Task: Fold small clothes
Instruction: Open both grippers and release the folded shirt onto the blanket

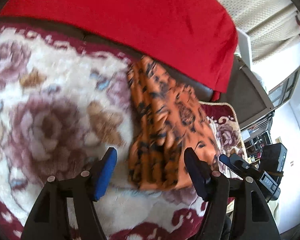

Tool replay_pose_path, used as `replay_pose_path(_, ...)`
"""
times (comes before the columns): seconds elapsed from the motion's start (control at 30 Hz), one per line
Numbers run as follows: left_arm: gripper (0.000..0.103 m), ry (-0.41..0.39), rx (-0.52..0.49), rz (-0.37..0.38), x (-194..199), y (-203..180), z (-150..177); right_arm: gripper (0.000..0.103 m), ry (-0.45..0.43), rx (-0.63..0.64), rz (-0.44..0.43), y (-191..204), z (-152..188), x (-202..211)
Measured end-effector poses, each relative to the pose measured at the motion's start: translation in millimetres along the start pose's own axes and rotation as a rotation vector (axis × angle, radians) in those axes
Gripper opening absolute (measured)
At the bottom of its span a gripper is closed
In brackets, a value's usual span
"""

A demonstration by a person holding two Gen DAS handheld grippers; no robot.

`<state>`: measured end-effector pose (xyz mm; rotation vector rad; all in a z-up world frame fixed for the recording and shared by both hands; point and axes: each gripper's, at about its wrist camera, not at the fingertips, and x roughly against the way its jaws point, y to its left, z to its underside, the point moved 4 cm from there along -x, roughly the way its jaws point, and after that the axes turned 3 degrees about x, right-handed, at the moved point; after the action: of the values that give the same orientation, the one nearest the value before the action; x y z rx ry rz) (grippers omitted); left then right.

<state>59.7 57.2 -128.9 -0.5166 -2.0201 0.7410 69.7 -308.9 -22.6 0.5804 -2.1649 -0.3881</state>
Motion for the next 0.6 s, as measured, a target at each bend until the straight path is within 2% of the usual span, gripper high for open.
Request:
replay_pose_path(0.07, 0.07, 0.024, -0.011, -0.042, -4, 4, -1, 0.074, -0.012, -0.009, -0.024, 0, -7, 1)
replay_pose_path(0.13, 0.071, 0.089, 0.004, -0.118, -21, 19, 3, 0.075, -0.019, -0.045, -0.05, -5, -18, -7)
replay_pose_path(0.2, 0.071, 0.083, 0.016, -0.089, -22, 17, 2, 0.08, 0.004, -0.104, -0.094, -14, -24, -18)
replay_pose_path(0.27, 0.071, 0.051, -0.005, -0.066, -12, 8, -10, 0.08, 0.038, -0.15, -0.096, -26, -25, -28)
replay_pose_path(0.37, 0.071, -0.01, -0.058, -0.051, -6, -8, -38, 0.08, 0.033, -0.133, -0.13, -23, -34, -25)
replay_pose_path(0.47, 0.071, 0.011, -0.032, -0.018, -25, -10, -67, 0.08, 0.02, -0.111, -0.17, -17, -51, -26)
replay_pose_path(0.53, 0.071, 0.031, -0.016, -0.056, -42, -4, -78, 0.08, 0.018, -0.134, -0.19, -21, -62, -31)
replay_pose_path(0.6, 0.071, 0.078, 0.005, -0.094, -61, 7, -81, 0.08, 0.05, -0.217, -0.275, -32, -69, -47)
